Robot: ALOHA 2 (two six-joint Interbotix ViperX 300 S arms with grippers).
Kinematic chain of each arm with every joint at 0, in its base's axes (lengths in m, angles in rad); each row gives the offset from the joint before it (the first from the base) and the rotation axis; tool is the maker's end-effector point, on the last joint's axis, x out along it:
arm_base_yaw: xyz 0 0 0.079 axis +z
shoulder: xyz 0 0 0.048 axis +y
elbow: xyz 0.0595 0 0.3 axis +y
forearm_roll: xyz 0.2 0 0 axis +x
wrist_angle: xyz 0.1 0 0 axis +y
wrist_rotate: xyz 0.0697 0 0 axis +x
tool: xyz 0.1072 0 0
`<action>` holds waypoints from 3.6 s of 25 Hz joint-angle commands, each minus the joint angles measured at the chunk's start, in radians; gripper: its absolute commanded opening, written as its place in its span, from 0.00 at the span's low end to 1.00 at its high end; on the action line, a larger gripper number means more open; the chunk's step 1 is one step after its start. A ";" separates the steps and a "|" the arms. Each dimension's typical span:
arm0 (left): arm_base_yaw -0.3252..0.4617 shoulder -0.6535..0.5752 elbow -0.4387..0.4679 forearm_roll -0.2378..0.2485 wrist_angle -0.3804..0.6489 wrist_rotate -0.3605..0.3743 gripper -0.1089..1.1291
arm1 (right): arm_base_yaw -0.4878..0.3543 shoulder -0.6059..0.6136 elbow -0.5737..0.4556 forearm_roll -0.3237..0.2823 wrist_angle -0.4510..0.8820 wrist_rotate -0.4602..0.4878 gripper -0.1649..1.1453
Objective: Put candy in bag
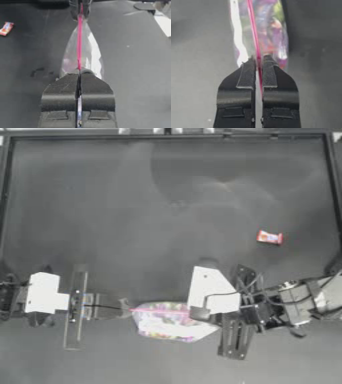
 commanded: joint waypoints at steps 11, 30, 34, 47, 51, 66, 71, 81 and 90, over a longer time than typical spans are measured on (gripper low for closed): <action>-0.005 -0.018 -0.002 0.000 -0.003 -0.003 0.19 | 0.048 -0.101 0.094 0.002 -0.026 0.089 0.26; -0.006 -0.018 -0.003 0.000 -0.002 -0.003 0.19 | 0.066 -0.152 0.146 0.002 -0.014 0.121 0.26; -0.005 -0.017 -0.005 0.000 -0.002 -0.003 0.19 | 0.066 -0.155 0.146 0.002 -0.011 0.123 0.26; -0.005 -0.017 -0.005 0.000 0.000 -0.005 0.19 | 0.081 -0.176 0.175 0.002 -0.009 0.144 0.26; -0.003 -0.011 -0.009 0.000 -0.003 -0.003 0.19 | 0.081 -0.189 0.172 -0.026 -0.008 0.147 0.26; 0.064 -0.021 -0.031 0.003 0.008 0.012 0.19 | 0.044 -0.192 0.126 -0.143 0.035 0.132 0.26; 0.101 -0.067 -0.044 0.002 0.095 0.067 0.19 | 0.021 -0.195 0.112 -0.179 0.037 0.127 0.26; 0.178 -0.141 -0.064 0.002 0.227 0.152 0.19 | -0.028 -0.215 0.110 -0.250 0.028 0.115 0.21; 0.232 -0.141 -0.063 0.002 0.258 0.179 0.19 | -0.087 -0.222 0.123 -0.252 -0.025 0.054 0.21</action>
